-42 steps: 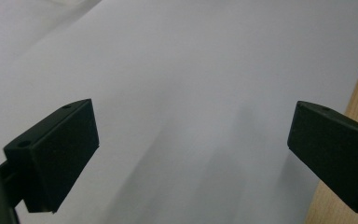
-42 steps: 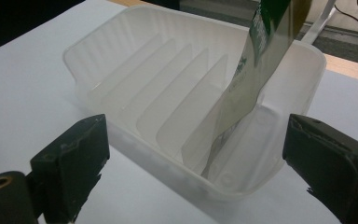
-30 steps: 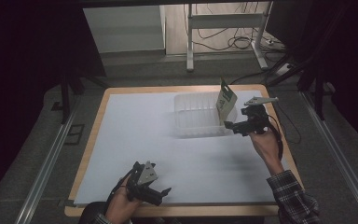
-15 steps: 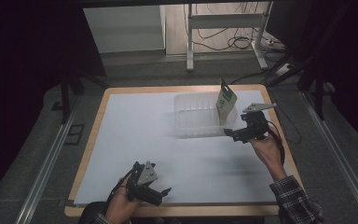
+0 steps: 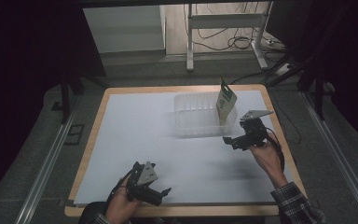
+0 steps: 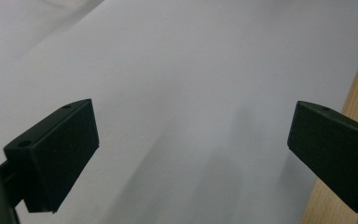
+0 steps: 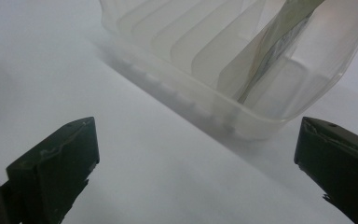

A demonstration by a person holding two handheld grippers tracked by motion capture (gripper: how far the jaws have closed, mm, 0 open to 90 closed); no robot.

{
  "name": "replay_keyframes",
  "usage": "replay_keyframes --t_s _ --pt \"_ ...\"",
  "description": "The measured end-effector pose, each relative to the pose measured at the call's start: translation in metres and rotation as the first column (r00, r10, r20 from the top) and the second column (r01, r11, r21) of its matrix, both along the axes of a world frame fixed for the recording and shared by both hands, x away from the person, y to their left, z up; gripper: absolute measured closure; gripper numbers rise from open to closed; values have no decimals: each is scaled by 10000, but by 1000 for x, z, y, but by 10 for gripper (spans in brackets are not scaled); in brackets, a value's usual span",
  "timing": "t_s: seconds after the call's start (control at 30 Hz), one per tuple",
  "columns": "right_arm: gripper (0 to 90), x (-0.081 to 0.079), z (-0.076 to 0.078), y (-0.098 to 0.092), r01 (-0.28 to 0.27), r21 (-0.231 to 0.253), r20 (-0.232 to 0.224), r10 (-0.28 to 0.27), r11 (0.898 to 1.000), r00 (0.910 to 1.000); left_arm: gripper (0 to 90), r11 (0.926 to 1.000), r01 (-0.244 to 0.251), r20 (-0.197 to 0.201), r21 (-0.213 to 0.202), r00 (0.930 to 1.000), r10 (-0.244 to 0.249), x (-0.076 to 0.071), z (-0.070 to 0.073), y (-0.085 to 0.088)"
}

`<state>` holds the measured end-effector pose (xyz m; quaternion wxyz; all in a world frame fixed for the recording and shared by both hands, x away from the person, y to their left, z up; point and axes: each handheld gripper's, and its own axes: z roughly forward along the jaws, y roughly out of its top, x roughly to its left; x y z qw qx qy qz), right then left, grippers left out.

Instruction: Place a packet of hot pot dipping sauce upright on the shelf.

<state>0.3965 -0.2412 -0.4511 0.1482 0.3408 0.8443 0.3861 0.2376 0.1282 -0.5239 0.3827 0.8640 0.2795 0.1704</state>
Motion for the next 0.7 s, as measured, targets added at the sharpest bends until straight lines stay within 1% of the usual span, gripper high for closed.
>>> replay_keyframes --t_s 0.23,0.43,0.57,0.7 --pt "0 -8 0 -3 -165 42 27 165 9999 9999 16 10000 8 -4 0 10000 -8 0 0 0" --pt "0 -19 2 -4 -237 156 144 235 9996 9996 16 10000 21 -7 -23 10000 -21 0 0 0" --pt "0 -29 0 -5 -378 132 81 377 9992 9993 16 10000 26 3 -55 10000 -26 0 0 0" --pt "0 -35 -3 -6 -450 77 -46 451 9990 9990 15 10000 38 -17 -77 10000 -38 0 0 0"
